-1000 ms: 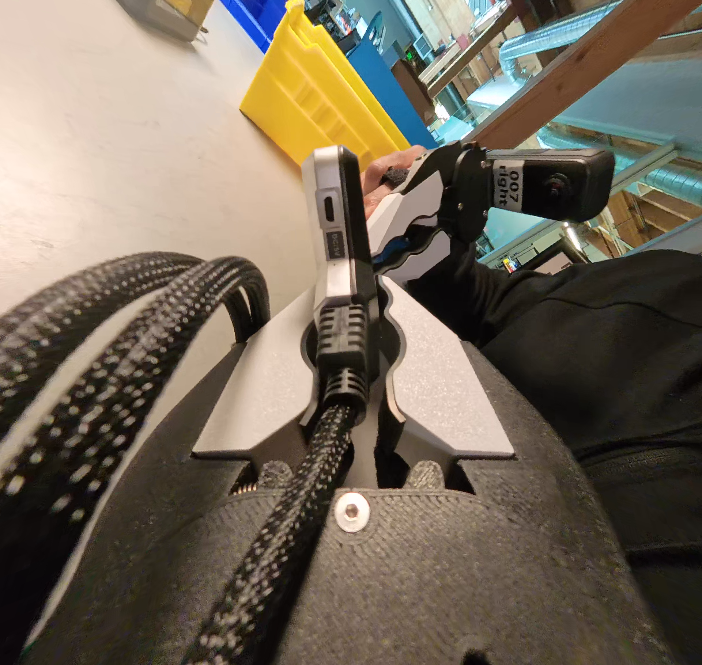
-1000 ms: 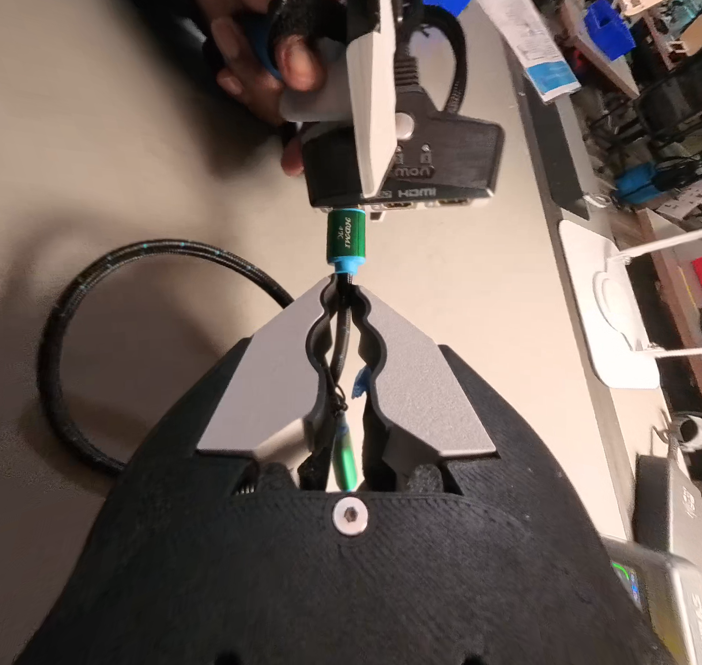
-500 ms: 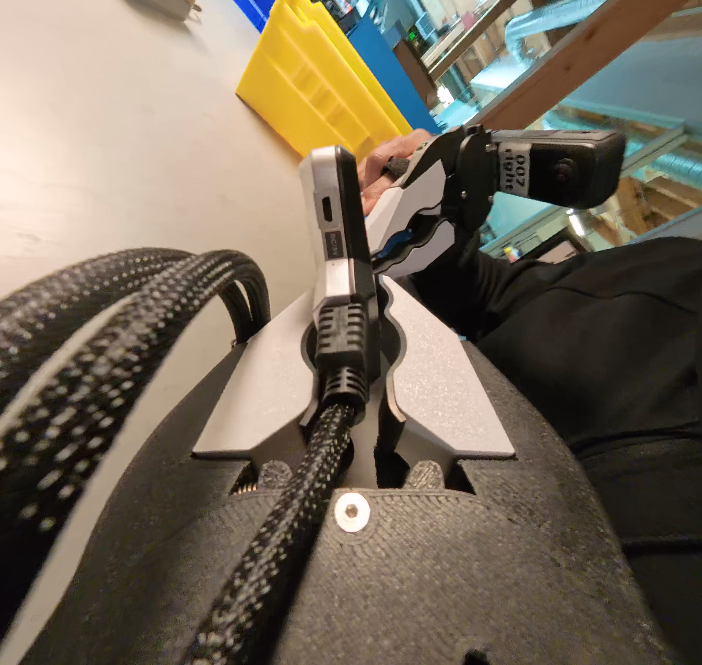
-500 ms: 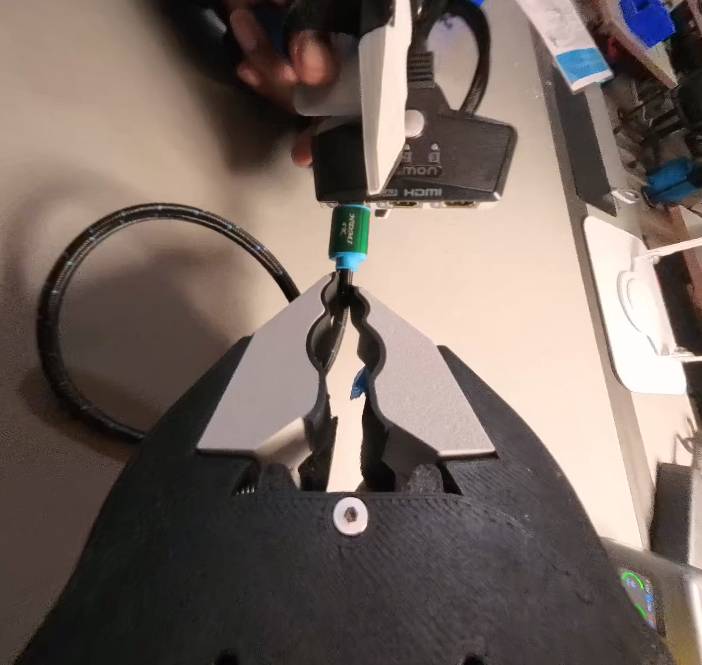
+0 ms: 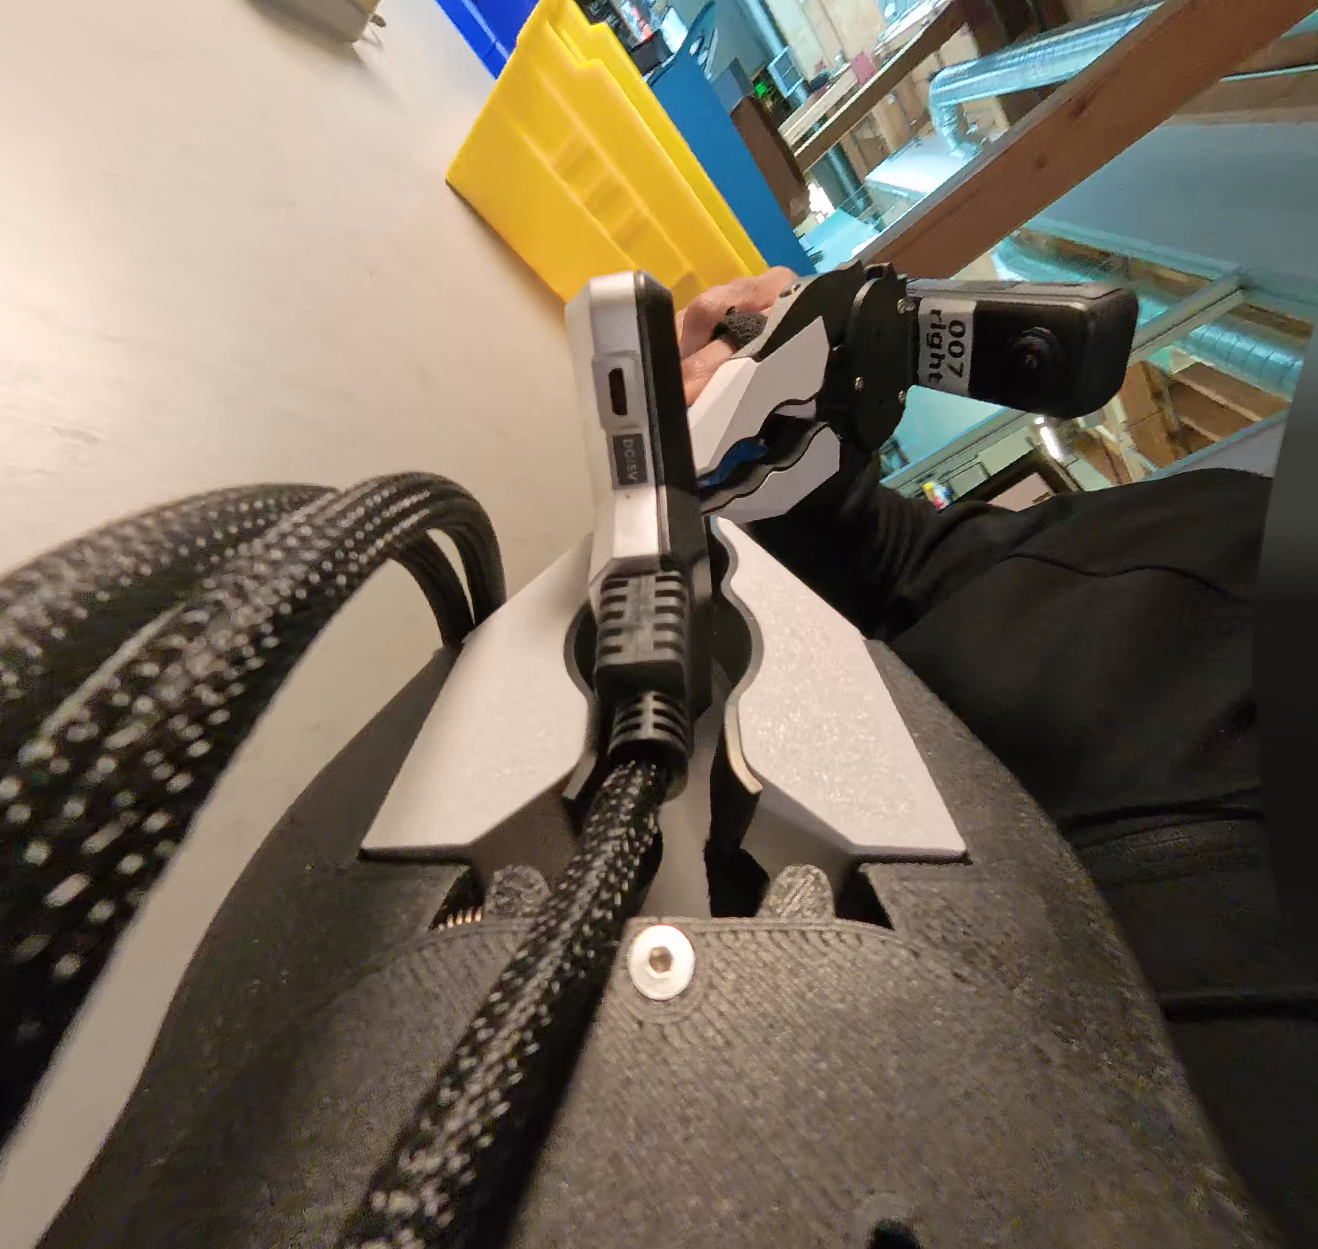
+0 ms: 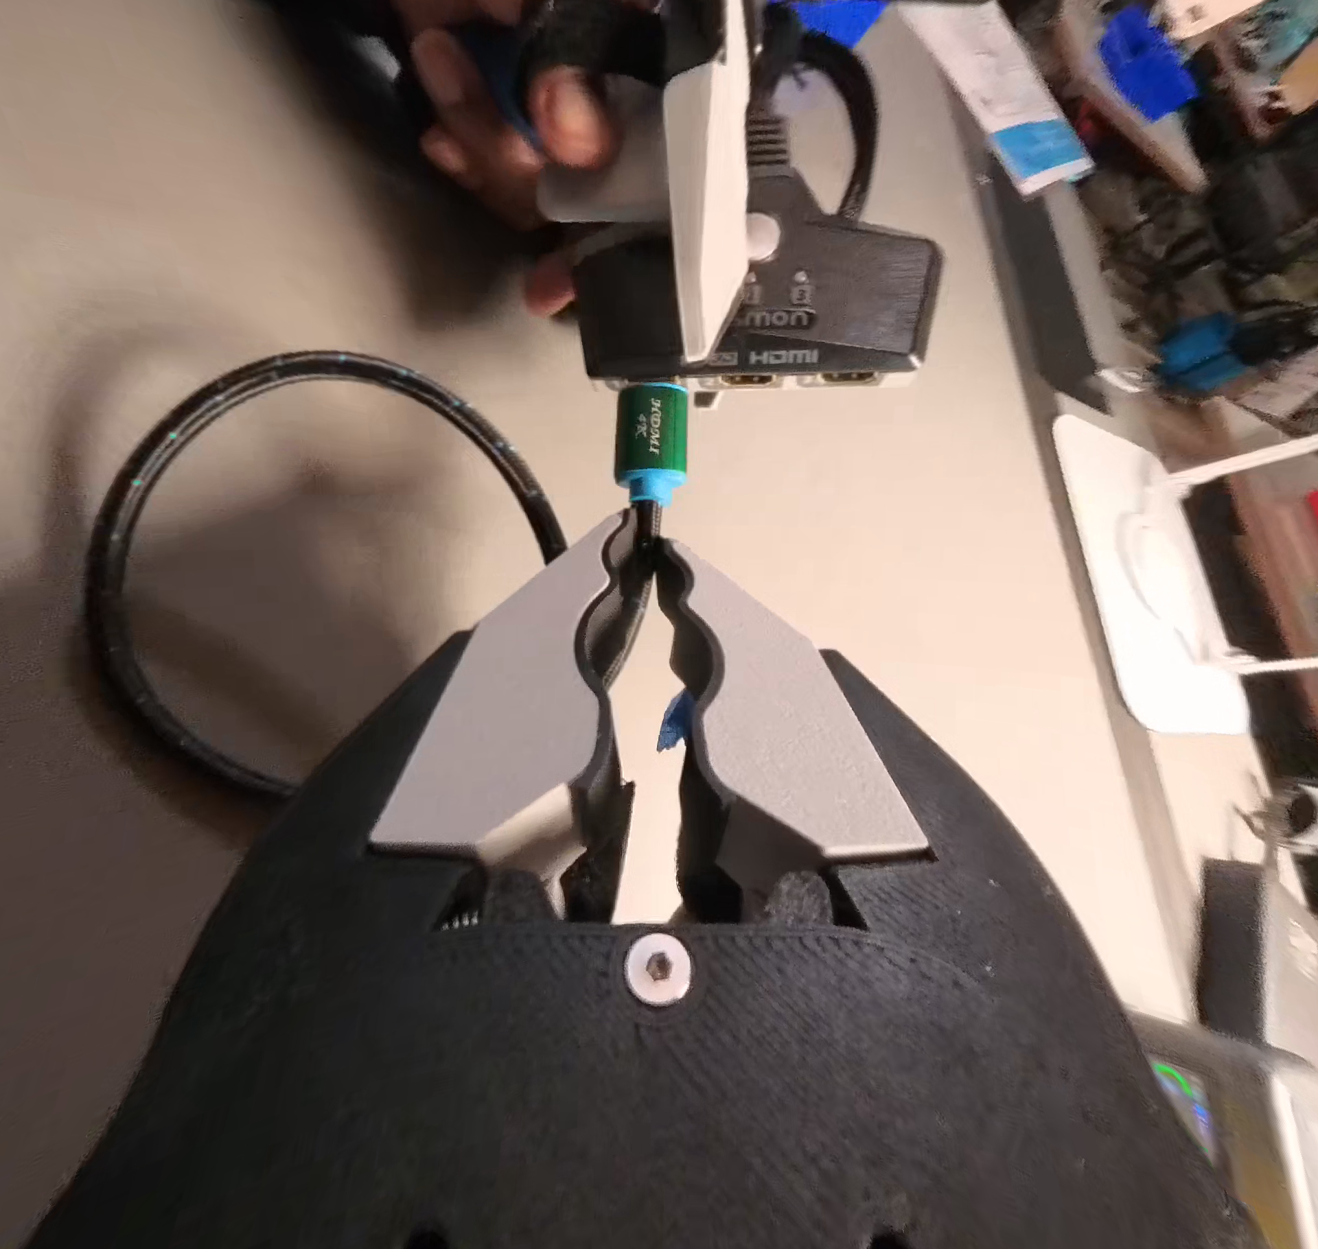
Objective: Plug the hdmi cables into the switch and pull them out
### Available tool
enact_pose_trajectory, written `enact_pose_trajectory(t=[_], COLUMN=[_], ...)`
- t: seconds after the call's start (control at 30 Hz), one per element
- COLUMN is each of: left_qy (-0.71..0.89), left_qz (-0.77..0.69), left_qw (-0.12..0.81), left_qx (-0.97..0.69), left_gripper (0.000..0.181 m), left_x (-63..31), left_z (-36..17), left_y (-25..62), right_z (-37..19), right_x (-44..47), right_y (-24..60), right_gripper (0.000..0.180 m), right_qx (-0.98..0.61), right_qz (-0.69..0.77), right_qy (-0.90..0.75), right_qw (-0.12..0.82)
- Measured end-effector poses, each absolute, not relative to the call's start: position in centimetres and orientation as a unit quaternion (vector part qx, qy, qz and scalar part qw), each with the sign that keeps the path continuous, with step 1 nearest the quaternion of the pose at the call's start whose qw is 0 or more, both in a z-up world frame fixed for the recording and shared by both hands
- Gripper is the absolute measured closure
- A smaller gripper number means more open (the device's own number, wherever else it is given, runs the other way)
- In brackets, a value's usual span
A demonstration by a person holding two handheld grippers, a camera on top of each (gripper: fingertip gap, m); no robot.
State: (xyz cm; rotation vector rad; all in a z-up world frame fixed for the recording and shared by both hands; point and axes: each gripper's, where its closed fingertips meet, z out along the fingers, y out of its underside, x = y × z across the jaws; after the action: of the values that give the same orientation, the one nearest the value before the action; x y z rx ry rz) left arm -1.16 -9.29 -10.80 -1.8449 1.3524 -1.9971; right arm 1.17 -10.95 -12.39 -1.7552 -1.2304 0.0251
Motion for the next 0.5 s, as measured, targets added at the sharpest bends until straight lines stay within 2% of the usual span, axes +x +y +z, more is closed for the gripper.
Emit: enact_pose_trajectory(t=[0.13,0.23,0.37,0.5], left_qy=[0.449,0.449,0.451,0.443], left_qz=[-0.647,-0.654,-0.646,-0.665], left_qw=[0.041,0.042,0.037,0.042], left_qx=[-0.615,-0.608,-0.615,-0.600], left_gripper=[0.160,0.159,0.160,0.158], left_x=[-1.4,-1.4,-1.3,-1.3], left_z=[-11.4,-11.0,-11.4,-10.6], left_y=[-9.3,-9.3,-9.3,-9.3], right_z=[-13.9,-12.5,-13.8,-12.2], right_x=[-0.3,0.8,0.1,1.1], right_y=[-12.1,-11.3,-11.9,-11.3], right_gripper=[0.172,0.172,0.173,0.173], right_qx=[-0.720,-0.713,-0.719,-0.706], right_qz=[0.040,0.016,0.028,-0.001], right_qy=[-0.529,-0.513,-0.529,-0.518], right_qw=[0.448,0.478,0.451,0.483])
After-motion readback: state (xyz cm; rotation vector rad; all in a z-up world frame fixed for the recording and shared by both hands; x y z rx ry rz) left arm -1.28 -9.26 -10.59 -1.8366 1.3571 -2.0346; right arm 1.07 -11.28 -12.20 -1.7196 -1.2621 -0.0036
